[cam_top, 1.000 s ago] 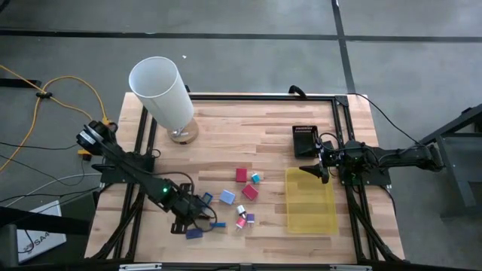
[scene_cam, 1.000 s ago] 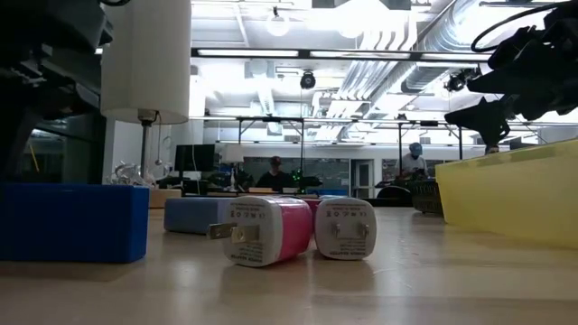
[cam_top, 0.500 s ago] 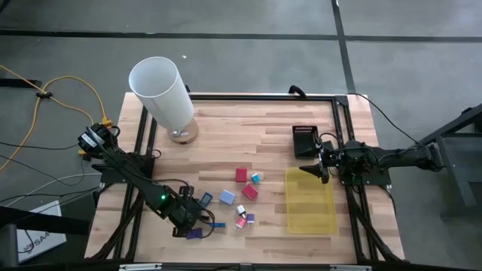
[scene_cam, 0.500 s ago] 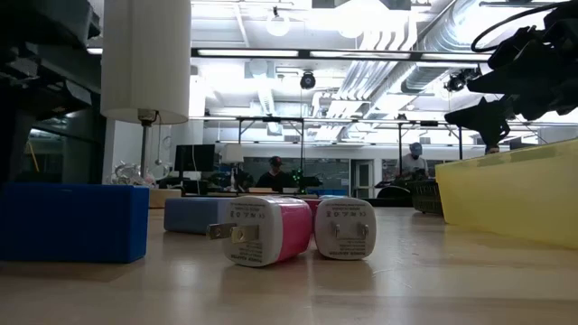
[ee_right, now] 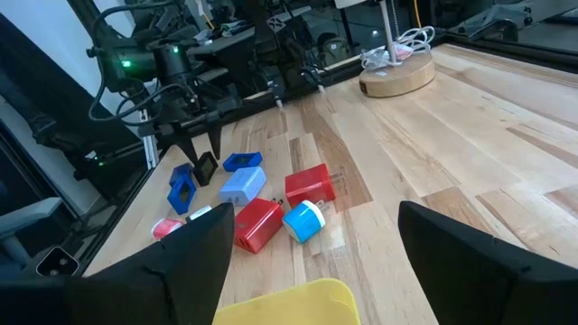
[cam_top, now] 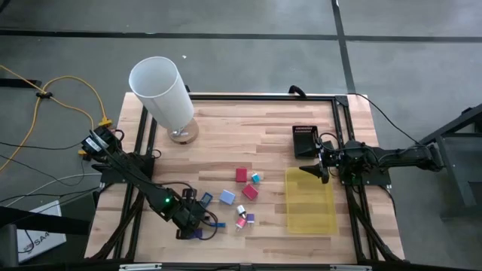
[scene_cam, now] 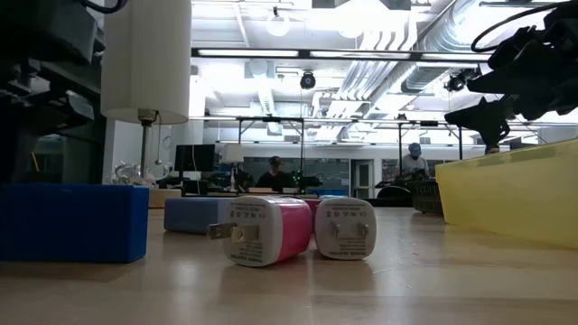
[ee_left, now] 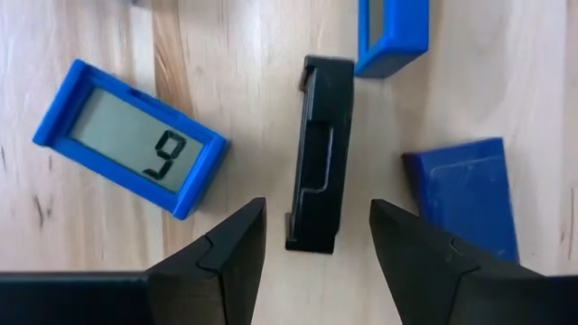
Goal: Pick & Place Office items
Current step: Put the black digital clock into the black bin
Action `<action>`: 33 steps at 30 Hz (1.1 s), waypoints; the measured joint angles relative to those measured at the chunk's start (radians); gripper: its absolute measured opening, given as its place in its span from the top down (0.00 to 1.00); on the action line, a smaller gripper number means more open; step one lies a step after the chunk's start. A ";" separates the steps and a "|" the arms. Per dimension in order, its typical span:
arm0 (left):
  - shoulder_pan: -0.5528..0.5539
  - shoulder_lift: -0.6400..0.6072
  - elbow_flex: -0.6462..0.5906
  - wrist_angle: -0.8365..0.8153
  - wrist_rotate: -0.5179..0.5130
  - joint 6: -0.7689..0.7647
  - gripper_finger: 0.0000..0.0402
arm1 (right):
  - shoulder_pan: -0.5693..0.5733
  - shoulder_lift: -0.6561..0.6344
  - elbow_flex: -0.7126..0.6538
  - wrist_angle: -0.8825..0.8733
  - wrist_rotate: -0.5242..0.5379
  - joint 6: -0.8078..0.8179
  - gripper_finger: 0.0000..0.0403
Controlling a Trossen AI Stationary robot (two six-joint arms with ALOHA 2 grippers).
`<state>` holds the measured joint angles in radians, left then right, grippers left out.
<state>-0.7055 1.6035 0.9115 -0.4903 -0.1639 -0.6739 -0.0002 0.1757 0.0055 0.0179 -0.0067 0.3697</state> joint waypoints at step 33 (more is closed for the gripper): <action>0.000 0.000 0.000 0.006 -0.017 0.001 0.81 | 0.000 0.000 0.000 0.000 0.000 0.000 0.26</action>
<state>-0.7052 1.6035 0.9115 -0.4848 -0.1813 -0.6728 -0.0002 0.1757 0.0055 0.0181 -0.0067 0.3698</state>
